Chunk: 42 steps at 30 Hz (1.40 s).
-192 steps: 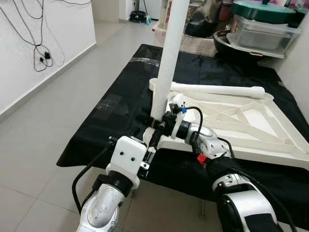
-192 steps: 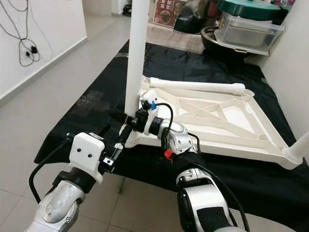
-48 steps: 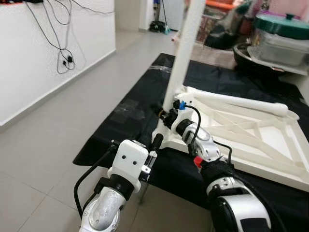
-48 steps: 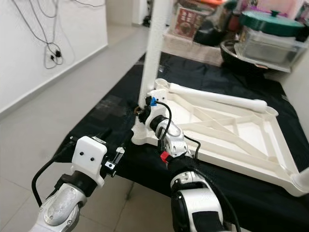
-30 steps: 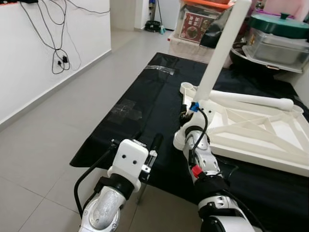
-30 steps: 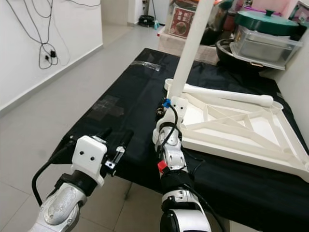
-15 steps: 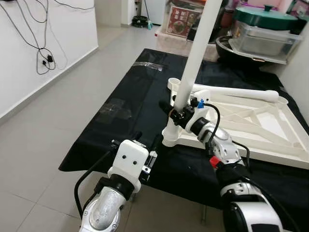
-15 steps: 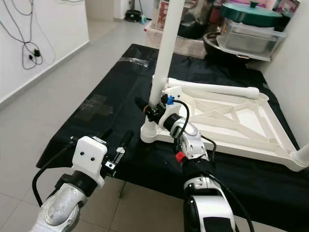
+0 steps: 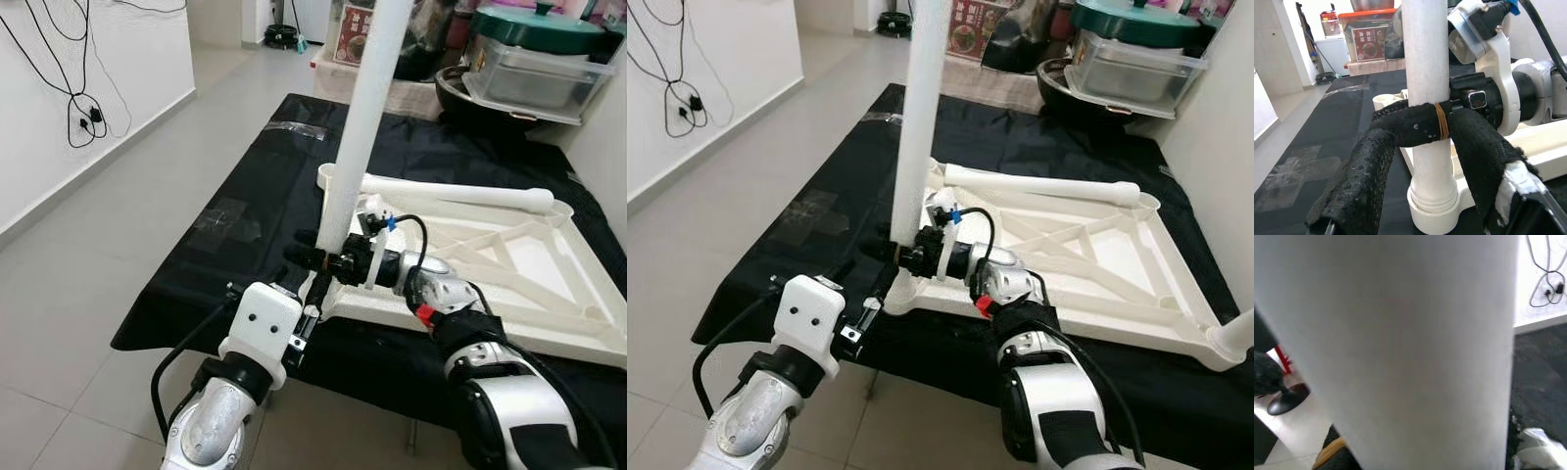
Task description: Building children table
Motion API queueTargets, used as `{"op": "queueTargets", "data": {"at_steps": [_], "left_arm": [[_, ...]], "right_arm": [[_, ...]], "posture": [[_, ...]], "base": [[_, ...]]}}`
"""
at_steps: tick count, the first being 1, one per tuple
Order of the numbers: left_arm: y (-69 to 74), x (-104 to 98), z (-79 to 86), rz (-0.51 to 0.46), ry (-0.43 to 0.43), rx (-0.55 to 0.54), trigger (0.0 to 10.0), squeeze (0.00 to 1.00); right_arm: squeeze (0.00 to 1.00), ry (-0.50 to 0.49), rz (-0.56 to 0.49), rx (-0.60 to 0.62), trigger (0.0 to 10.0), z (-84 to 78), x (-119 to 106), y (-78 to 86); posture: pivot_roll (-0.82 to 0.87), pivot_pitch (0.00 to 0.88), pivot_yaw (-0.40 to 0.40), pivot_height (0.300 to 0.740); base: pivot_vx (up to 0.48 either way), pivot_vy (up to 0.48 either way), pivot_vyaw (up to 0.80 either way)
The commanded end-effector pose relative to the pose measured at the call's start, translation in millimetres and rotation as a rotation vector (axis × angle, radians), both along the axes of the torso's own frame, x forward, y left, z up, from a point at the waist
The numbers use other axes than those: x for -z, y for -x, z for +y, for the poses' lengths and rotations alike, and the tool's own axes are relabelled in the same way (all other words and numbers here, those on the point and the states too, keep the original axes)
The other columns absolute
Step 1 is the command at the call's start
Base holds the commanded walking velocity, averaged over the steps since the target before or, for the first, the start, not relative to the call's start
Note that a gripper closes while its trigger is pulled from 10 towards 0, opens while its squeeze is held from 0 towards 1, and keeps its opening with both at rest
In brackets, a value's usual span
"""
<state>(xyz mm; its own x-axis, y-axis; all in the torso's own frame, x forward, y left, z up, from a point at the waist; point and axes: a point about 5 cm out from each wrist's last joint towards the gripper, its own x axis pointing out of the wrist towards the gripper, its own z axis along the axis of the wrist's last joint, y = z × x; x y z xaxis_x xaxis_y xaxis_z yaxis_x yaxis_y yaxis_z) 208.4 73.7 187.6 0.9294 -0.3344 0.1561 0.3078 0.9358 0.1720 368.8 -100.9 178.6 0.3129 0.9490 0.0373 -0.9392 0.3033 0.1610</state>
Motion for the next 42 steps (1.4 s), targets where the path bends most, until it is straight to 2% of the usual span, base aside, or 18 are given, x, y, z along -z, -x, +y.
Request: {"op": "queueTargets", "data": {"at_steps": [1,8,10,15,16,18,19,21,22,28,29,30,33,34,38,39,40,42], "left_arm": [[-0.4,1,-0.2,-0.002,-0.015,-0.005,10.0,0.00],[0.0,3,-1.2,0.003,-0.014,-0.001,10.0,0.00],[0.0,2,-1.3,0.004,-0.013,0.002,10.0,0.00],[-0.1,3,-1.9,0.006,-0.011,0.004,10.0,0.00],[0.0,3,-2.8,0.007,-0.010,0.009,10.0,0.00],[0.0,3,-2.8,0.007,-0.010,0.009,10.0,0.00],[0.0,3,-3.3,0.007,-0.010,0.011,10.0,0.00],[0.0,3,-3.3,0.007,-0.010,0.011,10.0,0.00],[0.1,3,-3.8,0.008,-0.009,0.012,10.0,0.00],[-0.3,3,-4.4,0.007,-0.008,0.014,10.0,0.00],[-0.5,3,-4.3,0.007,-0.007,0.013,10.0,0.00],[-0.7,3,-4.2,0.006,-0.008,0.012,10.0,0.00],[-0.9,3,-4.0,0.006,-0.007,0.011,10.0,0.00],[-1.1,3,-3.7,0.006,-0.008,0.010,10.0,0.00],[-1.2,3,-3.4,0.006,-0.008,0.010,10.0,0.00],[-1.4,3,-3.2,0.006,-0.008,0.009,10.0,0.00],[-1.4,3,-3.2,0.006,-0.008,0.009,10.0,0.00],[-1.5,3,-3.3,0.006,-0.008,0.009,10.0,0.00]], "right_arm": [[0.00,-0.010,0.037,-0.054,0.0,7.1,3,2.3],[0.00,-0.013,-0.011,0.039,0.0,0.2,1,-1.4],[0.00,0.021,-0.027,0.294,0.0,-4.5,5,-11.4],[0.00,0.048,-0.020,0.446,0.0,-8.0,9,-16.5],[0.00,0.126,0.002,0.780,0.0,-24.4,19,-23.2],[0.00,0.126,0.002,0.780,0.0,-24.4,19,-23.2],[0.00,0.180,0.031,1.078,0.0,-44.4,28,-23.6],[0.00,0.180,0.031,1.078,0.0,-44.4,28,-23.6],[0.00,0.185,0.082,1.354,0.0,-59.8,35,-17.0],[0.00,0.161,0.182,1.580,0.0,-54.0,41,-0.5],[0.00,0.155,0.180,1.570,4.1,-47.0,40,-0.3],[0.00,0.112,0.178,1.528,10.0,-38.5,37,-2.3],[0.00,0.089,0.165,1.496,10.0,-32.9,34,-3.9],[1.00,0.026,0.147,1.449,10.0,-25.5,28,-6.6],[1.00,-0.053,0.086,1.402,10.0,-20.2,14,-11.3],[0.22,-0.097,0.053,1.364,10.0,-21.2,5,-15.6],[0.22,-0.097,0.053,1.364,10.0,-21.2,5,-15.6],[0.00,-0.132,0.036,1.327,10.0,-22.1,-2,-18.7]], "posture": [[0.17,0.042,-0.132,0.740],[0.17,0.043,-0.130,0.740],[0.15,0.051,-0.126,0.740],[0.15,0.053,-0.126,0.740],[0.15,0.054,-0.126,0.740],[0.15,0.054,-0.126,0.740],[0.15,0.057,-0.127,0.740],[0.15,0.057,-0.127,0.740],[0.15,0.059,-0.125,0.740],[0.15,0.062,-0.128,0.740],[0.15,0.062,-0.128,0.740],[0.15,0.062,-0.128,0.740],[0.15,0.062,-0.128,0.740],[0.15,0.062,-0.130,0.740],[0.14,0.062,-0.126,0.740],[0.14,0.064,-0.125,0.740],[0.14,0.064,-0.125,0.740],[0.14,0.065,-0.124,0.740]], "base": [[0.000,0.000,0.00],[0.000,0.000,0.00],[0.000,0.000,0.00],[0.000,0.000,0.00],[0.000,0.000,0.00],[0.000,0.000,0.00],[0.000,0.000,0.00],[0.000,0.000,0.00],[0.000,0.000,0.00],[0.000,0.000,0.00],[0.000,0.000,0.00],[0.000,0.000,0.00],[0.000,0.000,0.00],[0.000,0.000,0.00],[0.000,0.000,0.00],[0.000,0.000,0.00],[0.000,0.000,0.00],[0.000,0.000,0.00]]}}
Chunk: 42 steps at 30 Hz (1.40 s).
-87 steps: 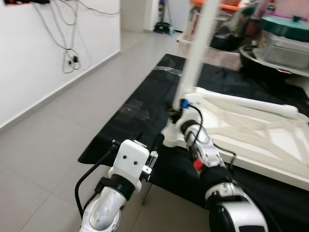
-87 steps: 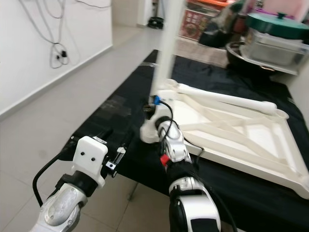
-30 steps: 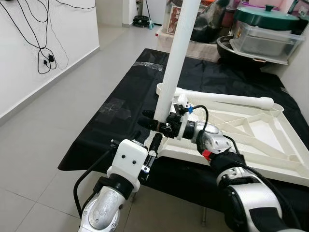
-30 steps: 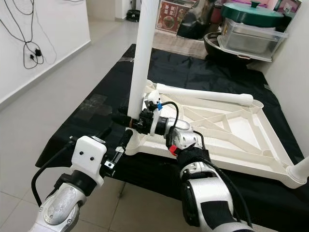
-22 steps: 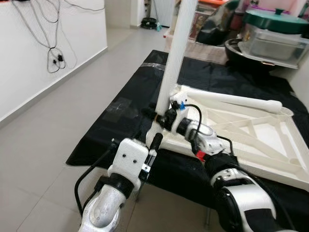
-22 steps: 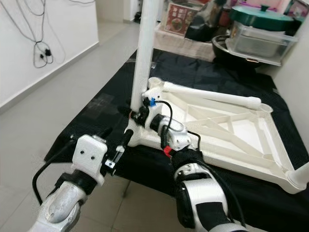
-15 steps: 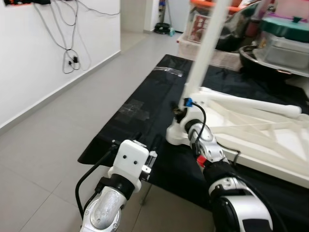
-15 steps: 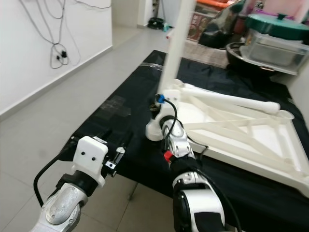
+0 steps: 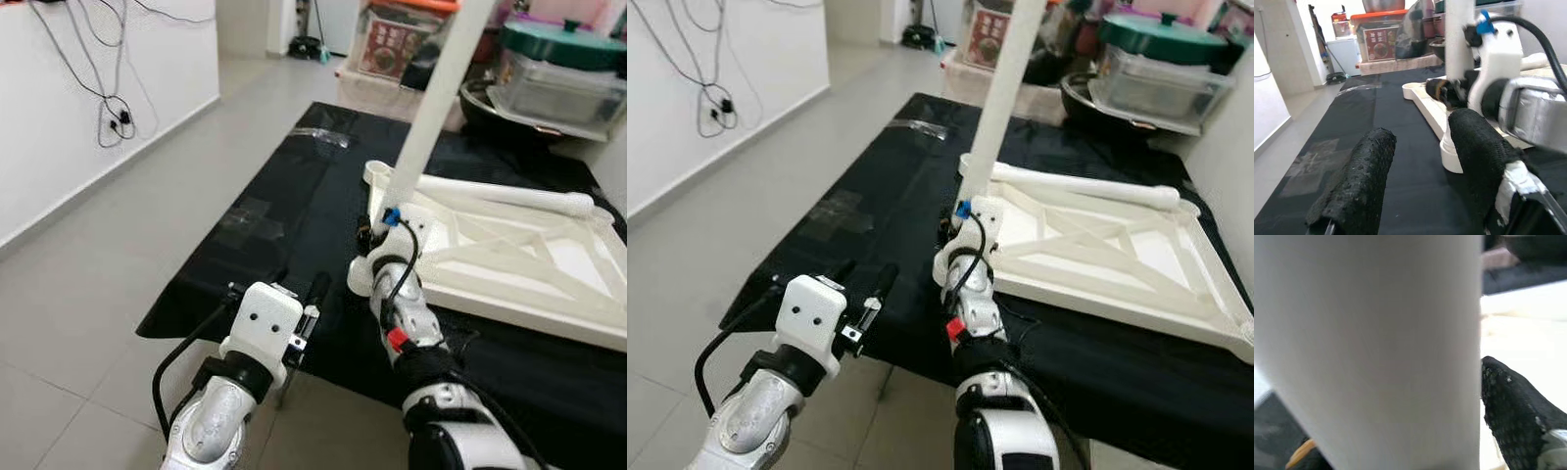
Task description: Building children table
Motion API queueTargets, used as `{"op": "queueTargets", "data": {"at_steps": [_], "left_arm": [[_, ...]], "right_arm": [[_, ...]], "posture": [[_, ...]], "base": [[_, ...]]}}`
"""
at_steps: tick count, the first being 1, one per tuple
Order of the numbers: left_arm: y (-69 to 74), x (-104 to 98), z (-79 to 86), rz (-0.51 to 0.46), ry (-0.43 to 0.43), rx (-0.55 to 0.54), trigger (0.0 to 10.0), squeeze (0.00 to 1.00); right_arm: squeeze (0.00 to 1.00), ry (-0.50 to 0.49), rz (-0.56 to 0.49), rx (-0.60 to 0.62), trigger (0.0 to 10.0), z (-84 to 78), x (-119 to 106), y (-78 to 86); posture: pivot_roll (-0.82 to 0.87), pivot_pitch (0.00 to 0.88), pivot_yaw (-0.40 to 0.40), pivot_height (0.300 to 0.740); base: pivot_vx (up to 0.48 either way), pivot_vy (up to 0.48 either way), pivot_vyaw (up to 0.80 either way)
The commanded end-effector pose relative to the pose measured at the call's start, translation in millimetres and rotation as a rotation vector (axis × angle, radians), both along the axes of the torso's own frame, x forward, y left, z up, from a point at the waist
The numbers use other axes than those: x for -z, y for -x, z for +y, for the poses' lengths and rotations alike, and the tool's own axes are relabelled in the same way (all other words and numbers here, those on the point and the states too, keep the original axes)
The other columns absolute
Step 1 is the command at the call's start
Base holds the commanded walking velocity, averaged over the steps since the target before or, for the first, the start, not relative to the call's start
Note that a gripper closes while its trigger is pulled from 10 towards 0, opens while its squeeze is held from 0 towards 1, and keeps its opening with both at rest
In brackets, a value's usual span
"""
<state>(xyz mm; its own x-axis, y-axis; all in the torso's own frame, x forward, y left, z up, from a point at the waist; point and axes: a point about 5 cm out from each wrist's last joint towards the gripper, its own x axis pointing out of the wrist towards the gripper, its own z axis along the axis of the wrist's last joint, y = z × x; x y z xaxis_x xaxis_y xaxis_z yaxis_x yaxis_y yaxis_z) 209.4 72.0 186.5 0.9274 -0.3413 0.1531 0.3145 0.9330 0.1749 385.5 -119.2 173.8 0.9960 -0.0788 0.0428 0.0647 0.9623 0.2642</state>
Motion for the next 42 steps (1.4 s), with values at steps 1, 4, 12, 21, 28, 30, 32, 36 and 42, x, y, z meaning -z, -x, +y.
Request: {"op": "queueTargets", "data": {"at_steps": [1,4,12,21,28,30,32,36,42], "left_arm": [[-0.6,2,-1.8,0.003,-0.004,0.003,10.0,0.00],[-0.9,2,-1.8,0.003,-0.003,0.003,10.0,0.00],[-0.9,2,-1.4,0.002,-0.004,0.002,10.0,0.00],[-0.1,1,-1.5,0.001,-0.003,0.002,10.0,0.00],[1.0,2,-2.0,0.002,-0.003,-0.003,10.0,0.00],[1.0,2,-2.0,0.002,-0.003,-0.004,10.0,0.00],[1.1,2,-2.0,0.002,-0.003,-0.004,10.0,0.00],[1.2,2,-2.1,0.002,-0.003,-0.004,10.0,0.00],[1.3,3,-1.9,0.002,-0.002,-0.004,10.0,0.00]], "right_arm": [[0.00,-0.051,-0.076,-0.111,10.0,-1.4,-15,-5.0],[0.00,-0.067,-0.135,-0.347,10.0,4.3,-25,-5.0],[0.00,0.014,-0.126,-1.051,10.0,15.3,-17,14.3],[0.00,0.063,-0.054,-1.354,10.0,26.0,-1,26.2],[0.00,-0.028,-0.111,-1.382,0.0,35.6,-12,20.6],[0.00,-0.030,-0.129,-1.349,0.0,34.9,-14,18.4],[0.00,-0.040,-0.139,-1.294,0.0,33.4,-15,15.6],[0.00,-0.011,-0.124,-1.039,0.0,28.9,-10,6.8],[0.00,0.093,-0.041,-0.668,0.0,13.2,2,-1.4]], "posture": [[0.14,0.064,-0.126,0.740],[0.14,0.065,-0.125,0.740],[0.15,0.067,-0.125,0.740],[0.15,0.064,-0.121,0.740],[0.16,0.057,-0.127,0.740],[0.16,0.053,-0.128,0.740],[0.16,0.052,-0.128,0.740],[0.15,0.045,-0.127,0.740],[0.15,0.046,-0.123,0.740]], "base": [[0.000,0.000,0.00],[0.000,0.000,0.00],[0.000,0.000,0.00],[0.000,0.000,0.00],[0.000,0.000,0.00],[0.000,0.000,0.00],[0.000,0.000,0.00],[0.000,0.000,0.00],[0.000,0.000,0.00]]}}
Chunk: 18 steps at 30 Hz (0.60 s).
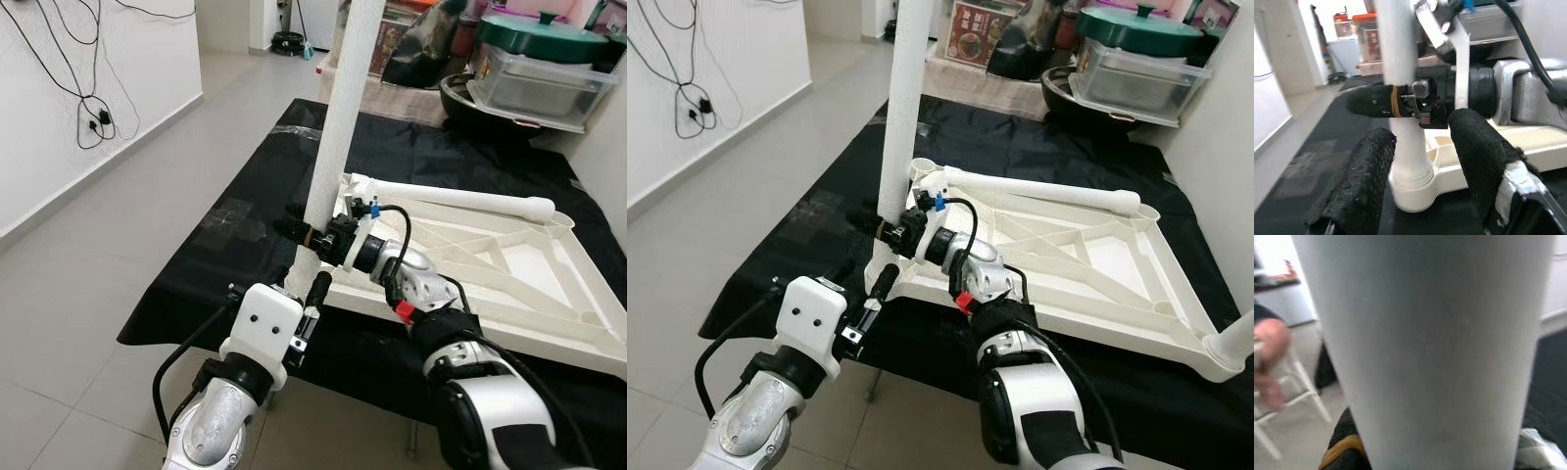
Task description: Building children table
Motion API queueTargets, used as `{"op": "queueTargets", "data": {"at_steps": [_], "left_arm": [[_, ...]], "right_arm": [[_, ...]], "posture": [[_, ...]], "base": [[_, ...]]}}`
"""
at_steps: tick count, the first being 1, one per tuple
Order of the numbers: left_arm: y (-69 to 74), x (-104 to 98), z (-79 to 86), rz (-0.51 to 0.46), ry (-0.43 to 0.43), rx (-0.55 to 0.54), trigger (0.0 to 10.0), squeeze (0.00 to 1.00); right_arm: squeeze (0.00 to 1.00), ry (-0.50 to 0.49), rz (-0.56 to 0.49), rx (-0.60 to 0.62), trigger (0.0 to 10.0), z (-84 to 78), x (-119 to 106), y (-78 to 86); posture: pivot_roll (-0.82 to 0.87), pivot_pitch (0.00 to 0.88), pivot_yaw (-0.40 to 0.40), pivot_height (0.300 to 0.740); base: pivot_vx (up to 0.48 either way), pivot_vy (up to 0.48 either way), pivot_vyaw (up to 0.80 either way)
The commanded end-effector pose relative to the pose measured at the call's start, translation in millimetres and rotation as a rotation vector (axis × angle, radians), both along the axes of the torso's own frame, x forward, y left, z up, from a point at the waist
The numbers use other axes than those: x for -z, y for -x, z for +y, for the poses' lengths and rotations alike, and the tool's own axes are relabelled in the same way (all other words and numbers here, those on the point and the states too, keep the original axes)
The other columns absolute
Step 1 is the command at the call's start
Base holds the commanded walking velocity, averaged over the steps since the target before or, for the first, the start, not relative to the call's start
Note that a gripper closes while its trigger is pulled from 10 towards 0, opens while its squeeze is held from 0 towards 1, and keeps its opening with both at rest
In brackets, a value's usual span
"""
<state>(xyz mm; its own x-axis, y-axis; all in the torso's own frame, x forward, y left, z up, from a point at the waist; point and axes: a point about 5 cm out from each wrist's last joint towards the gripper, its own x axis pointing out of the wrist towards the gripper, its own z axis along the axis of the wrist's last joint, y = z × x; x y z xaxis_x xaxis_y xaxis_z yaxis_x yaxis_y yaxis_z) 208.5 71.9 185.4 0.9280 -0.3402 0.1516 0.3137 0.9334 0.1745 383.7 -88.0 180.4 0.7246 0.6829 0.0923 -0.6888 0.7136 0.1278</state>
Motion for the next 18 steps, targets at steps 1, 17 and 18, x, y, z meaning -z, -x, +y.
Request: {"op": "queueTargets", "data": {"at_steps": [1,17,18], "left_arm": [[0.7,2,-2.4,0.002,-0.002,0.002,10.0,0.00],[-0.5,1,-3.2,-0.001,-0.002,0.005,10.0,0.00],[-0.5,1,-2.8,-0.002,-0.002,0.004,10.0,0.00]], "right_arm": [[0.00,0.057,0.090,0.434,0.0,-37.3,18,-5.8],[0.00,0.010,0.216,1.098,10.0,-64.0,22,10.7],[0.00,-0.040,0.194,1.060,10.0,-54.6,17,8.7]], "posture": [[0.15,0.045,-0.118,0.740],[0.15,0.055,-0.127,0.740],[0.15,0.057,-0.124,0.740]], "base": [[0.000,0.000,0.00],[0.000,0.000,0.00],[0.000,0.000,0.00]]}}
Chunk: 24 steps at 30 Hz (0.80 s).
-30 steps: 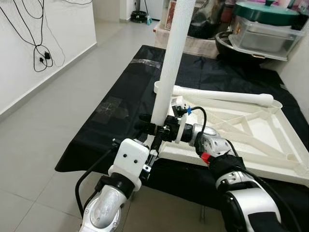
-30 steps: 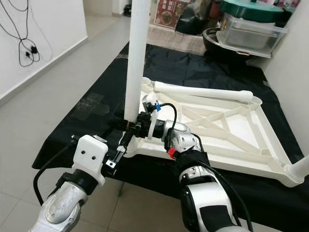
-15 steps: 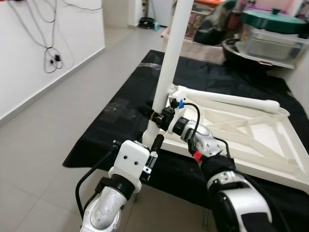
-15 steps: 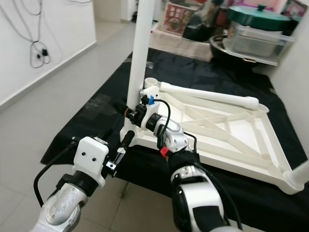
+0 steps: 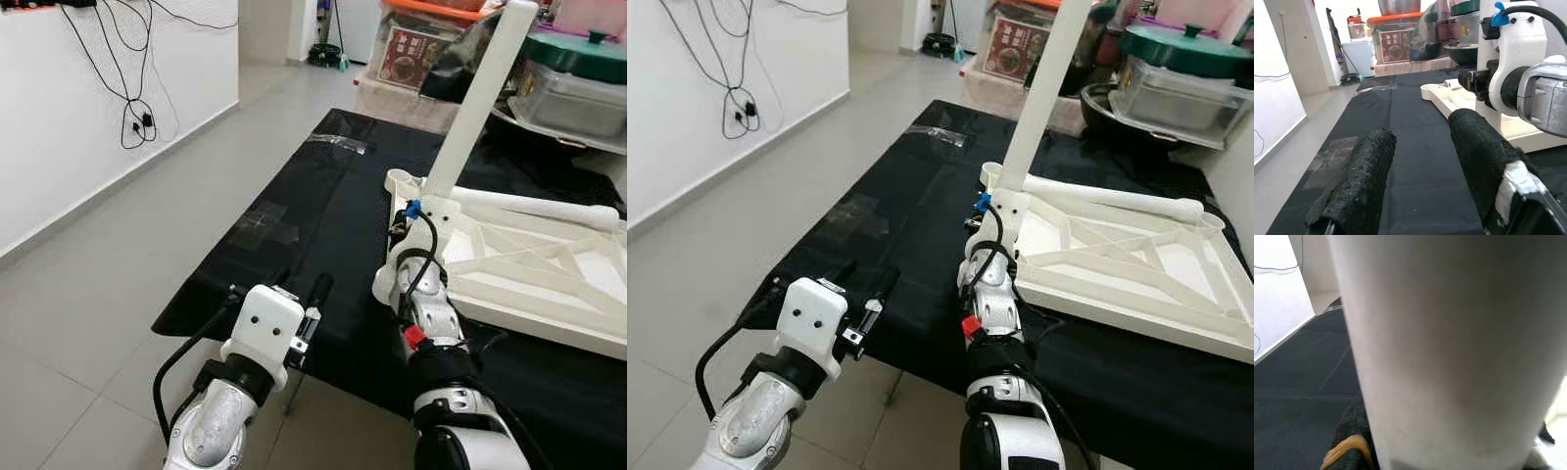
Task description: Building children table
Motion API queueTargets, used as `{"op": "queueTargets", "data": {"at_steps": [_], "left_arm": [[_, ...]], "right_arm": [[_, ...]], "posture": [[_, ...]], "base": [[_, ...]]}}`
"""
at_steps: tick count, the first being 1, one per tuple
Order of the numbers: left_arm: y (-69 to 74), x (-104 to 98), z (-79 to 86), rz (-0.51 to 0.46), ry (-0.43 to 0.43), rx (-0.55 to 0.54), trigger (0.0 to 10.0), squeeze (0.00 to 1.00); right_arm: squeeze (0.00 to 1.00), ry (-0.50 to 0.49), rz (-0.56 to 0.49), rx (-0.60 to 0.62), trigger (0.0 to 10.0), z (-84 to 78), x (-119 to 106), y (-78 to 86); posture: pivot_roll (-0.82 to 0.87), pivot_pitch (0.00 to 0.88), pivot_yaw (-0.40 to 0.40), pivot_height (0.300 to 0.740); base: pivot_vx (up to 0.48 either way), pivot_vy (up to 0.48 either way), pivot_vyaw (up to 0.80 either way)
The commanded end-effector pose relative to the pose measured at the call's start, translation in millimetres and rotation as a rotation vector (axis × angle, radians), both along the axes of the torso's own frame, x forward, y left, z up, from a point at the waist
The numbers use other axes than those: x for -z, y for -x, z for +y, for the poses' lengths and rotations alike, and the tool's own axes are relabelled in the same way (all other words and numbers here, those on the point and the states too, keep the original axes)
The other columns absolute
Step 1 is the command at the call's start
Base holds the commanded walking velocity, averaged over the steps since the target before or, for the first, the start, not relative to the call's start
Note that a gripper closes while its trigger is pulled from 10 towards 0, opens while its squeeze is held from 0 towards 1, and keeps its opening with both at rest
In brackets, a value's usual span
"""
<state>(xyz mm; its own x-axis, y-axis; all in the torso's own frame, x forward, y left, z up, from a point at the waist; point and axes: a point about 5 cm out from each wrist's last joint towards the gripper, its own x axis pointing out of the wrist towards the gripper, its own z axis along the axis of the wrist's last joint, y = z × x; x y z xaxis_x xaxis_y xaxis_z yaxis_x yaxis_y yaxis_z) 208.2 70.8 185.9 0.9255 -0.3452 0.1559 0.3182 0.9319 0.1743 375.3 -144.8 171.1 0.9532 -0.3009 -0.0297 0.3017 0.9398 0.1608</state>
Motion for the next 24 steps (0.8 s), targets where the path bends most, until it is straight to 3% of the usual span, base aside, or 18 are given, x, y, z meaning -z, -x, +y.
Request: {"op": "queueTargets", "data": {"at_steps": [1,2,4,5,7,8,10,13,14,16,19,22,24], "left_arm": [[-0.9,1,-1.8,0.002,-0.004,-0.002,10.0,0.00],[-0.9,1,-1.3,0.002,-0.004,-0.004,10.0,0.00],[-0.8,1,-1.1,0.003,-0.004,-0.005,10.0,0.00],[-0.8,1,-1.5,0.003,-0.004,-0.003,10.0,0.00],[-0.8,1,-1.8,0.004,-0.004,-0.002,10.0,0.00],[-0.8,1,-2.1,0.005,-0.003,-0.001,10.0,0.00],[-0.9,1,-2.2,0.005,-0.003,-0.001,10.0,0.00],[-1.5,1,-1.2,0.004,-0.003,-0.005,10.0,0.00],[-1.5,1,-1.2,0.004,-0.003,-0.005,10.0,0.00],[-1.4,1,-0.9,0.003,-0.004,-0.005,10.0,0.00],[-1.2,1,-1.0,0.003,-0.004,-0.004,10.0,0.00],[-1.1,1,-1.1,0.002,-0.004,-0.004,10.0,0.00],[-1.2,0,-0.6,0.002,-0.005,-0.006,10.0,0.00]], "right_arm": [[0.00,-0.059,0.034,0.005,10.0,2.3,8,0.4],[1.00,-0.066,-0.041,-0.066,10.0,9.9,-2,-2.7],[1.00,-0.062,-0.100,-0.111,10.0,13.2,-11,-5.2],[0.19,-0.088,-0.143,-0.197,10.0,15.6,-18,-10.1],[0.19,-0.110,-0.167,-0.252,10.0,16.4,-22,-13.1],[0.00,-0.119,-0.181,-0.335,10.0,18.1,-25,-15.4],[0.00,-0.122,-0.189,-0.390,10.0,19.4,-27,-16.3],[0.00,-0.156,-0.201,-0.878,10.0,29.7,-28,-13.1],[0.00,-0.156,-0.201,-0.878,10.0,29.7,-28,-13.1],[0.00,-0.121,-0.141,-1.133,10.0,34.2,-20,-6.0],[0.00,-0.095,-0.107,-1.219,10.0,36.7,-16,-2.6],[0.00,-0.046,-0.019,-1.479,10.0,50.4,1,10.1],[0.00,-0.064,-0.008,-1.562,10.0,55.7,6,14.3]], "posture": [[0.15,0.057,-0.124,0.740],[0.15,0.058,-0.124,0.740],[0.14,0.061,-0.121,0.740],[0.14,0.061,-0.123,0.740],[0.14,0.061,-0.123,0.740],[0.14,0.063,-0.120,0.740],[0.14,0.063,-0.120,0.740],[0.15,0.064,-0.123,0.740],[0.15,0.064,-0.123,0.740],[0.15,0.065,-0.122,0.740],[0.15,0.065,-0.122,0.740],[0.16,0.070,-0.122,0.740],[0.16,0.070,-0.122,0.740]], "base": [[0.000,0.000,0.00],[0.000,0.000,0.00],[0.000,0.000,0.00],[0.000,0.000,0.00],[0.000,0.000,0.00],[0.000,0.000,0.00],[0.000,0.000,0.00],[0.000,0.000,0.00],[0.000,0.000,0.00],[0.000,0.000,0.00],[0.000,0.000,0.00],[0.000,0.000,0.00],[0.000,0.000,0.00]]}}
